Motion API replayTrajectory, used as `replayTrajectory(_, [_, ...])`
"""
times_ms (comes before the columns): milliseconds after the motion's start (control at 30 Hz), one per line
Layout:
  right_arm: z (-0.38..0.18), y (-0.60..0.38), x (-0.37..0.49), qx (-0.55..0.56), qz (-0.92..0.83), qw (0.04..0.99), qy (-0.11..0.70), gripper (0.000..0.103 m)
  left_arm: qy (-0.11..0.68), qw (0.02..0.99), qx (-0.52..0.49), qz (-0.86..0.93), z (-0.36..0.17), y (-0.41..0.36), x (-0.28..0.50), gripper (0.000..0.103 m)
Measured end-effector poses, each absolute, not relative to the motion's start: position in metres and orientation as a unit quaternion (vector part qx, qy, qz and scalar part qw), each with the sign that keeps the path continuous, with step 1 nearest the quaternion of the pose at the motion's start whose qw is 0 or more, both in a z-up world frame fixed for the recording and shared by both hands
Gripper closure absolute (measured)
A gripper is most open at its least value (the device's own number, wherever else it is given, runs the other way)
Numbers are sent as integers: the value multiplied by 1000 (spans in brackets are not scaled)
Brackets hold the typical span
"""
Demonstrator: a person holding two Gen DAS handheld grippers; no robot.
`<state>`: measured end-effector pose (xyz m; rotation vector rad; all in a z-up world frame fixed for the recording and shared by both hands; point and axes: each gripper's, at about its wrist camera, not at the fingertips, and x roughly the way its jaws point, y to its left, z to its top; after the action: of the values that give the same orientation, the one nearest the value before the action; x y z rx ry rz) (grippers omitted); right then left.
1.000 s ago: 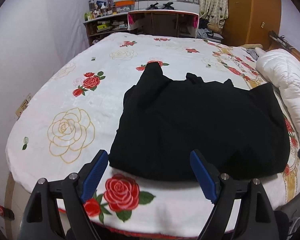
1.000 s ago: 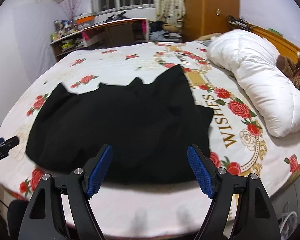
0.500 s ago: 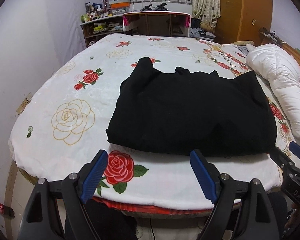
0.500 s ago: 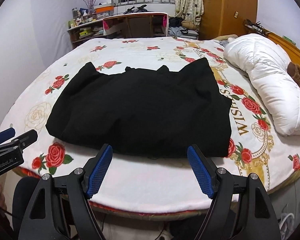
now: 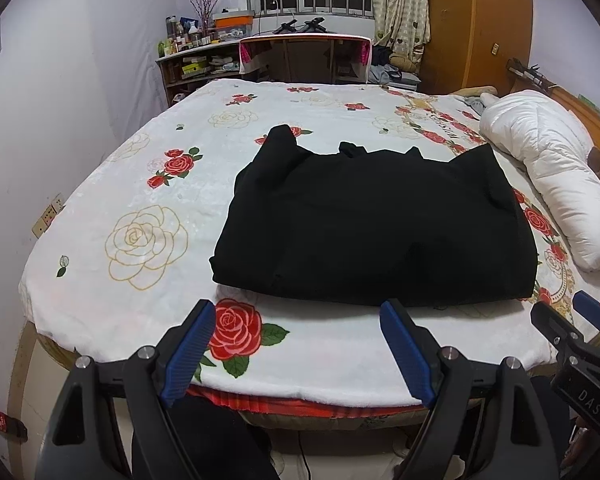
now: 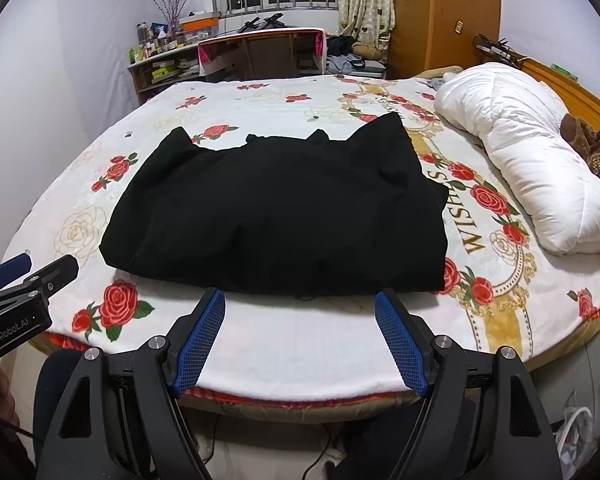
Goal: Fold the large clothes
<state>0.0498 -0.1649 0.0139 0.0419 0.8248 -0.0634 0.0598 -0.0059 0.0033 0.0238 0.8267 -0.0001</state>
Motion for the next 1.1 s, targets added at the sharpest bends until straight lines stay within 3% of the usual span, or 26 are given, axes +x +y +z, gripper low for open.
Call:
replayTrajectory(567, [23,-163,30,32,-32,920,389,26,407,911,62,27,1,-22,37,17])
replayTrajectory(1100, [25,-160,23,33,-32,921,387,26,409,912,39,6,3,-19,31,18])
